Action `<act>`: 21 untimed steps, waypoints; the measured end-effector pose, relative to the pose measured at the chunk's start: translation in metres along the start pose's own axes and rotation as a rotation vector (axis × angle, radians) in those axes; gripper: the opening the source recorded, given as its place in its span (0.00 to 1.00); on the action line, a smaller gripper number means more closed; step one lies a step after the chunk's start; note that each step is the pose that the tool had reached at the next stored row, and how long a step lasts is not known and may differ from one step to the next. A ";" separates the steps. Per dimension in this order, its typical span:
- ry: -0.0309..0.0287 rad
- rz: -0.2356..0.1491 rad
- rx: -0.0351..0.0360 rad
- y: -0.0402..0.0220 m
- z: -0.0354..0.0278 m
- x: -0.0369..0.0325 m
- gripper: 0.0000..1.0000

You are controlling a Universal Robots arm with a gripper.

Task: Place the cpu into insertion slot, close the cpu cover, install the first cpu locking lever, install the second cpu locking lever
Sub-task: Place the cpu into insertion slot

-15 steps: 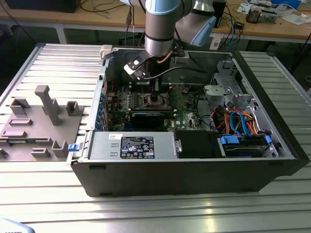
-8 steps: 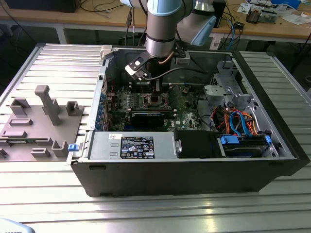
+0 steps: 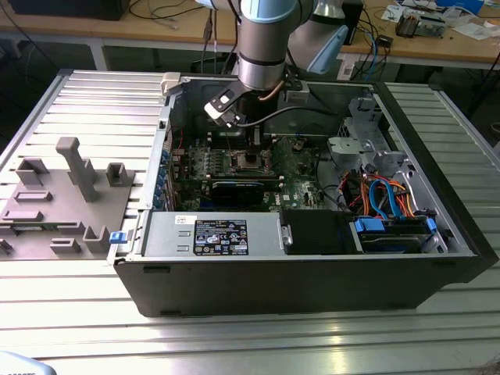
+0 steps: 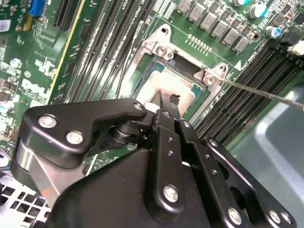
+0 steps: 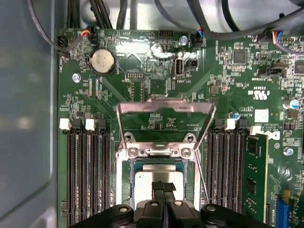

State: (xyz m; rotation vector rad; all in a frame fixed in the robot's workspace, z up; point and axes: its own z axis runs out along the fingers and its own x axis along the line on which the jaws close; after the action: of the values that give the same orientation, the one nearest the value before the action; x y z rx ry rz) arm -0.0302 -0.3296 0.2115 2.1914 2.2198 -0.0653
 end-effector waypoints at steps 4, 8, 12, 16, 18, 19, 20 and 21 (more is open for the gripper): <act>0.0002 -0.002 0.0008 0.0036 -0.0080 -0.0004 0.11; 0.0000 -0.003 0.0009 0.0038 -0.0211 -0.0010 0.11; 0.0001 -0.003 0.0008 0.0038 -0.0308 -0.0014 0.11; 0.0000 -0.003 0.0009 0.0036 -0.0458 -0.0021 0.11; -0.0001 -0.003 0.0009 0.0034 -0.0554 -0.0026 0.11; 0.0001 -0.003 0.0008 0.0033 -0.0615 -0.0028 0.11; 0.0000 -0.003 0.0009 0.0033 -0.0657 -0.0030 0.11; 0.0000 -0.003 0.0009 0.0032 -0.0677 -0.0031 0.11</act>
State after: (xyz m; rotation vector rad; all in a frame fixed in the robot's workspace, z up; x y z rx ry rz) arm -0.0259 -0.3296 0.2792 2.1881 2.2240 -0.0664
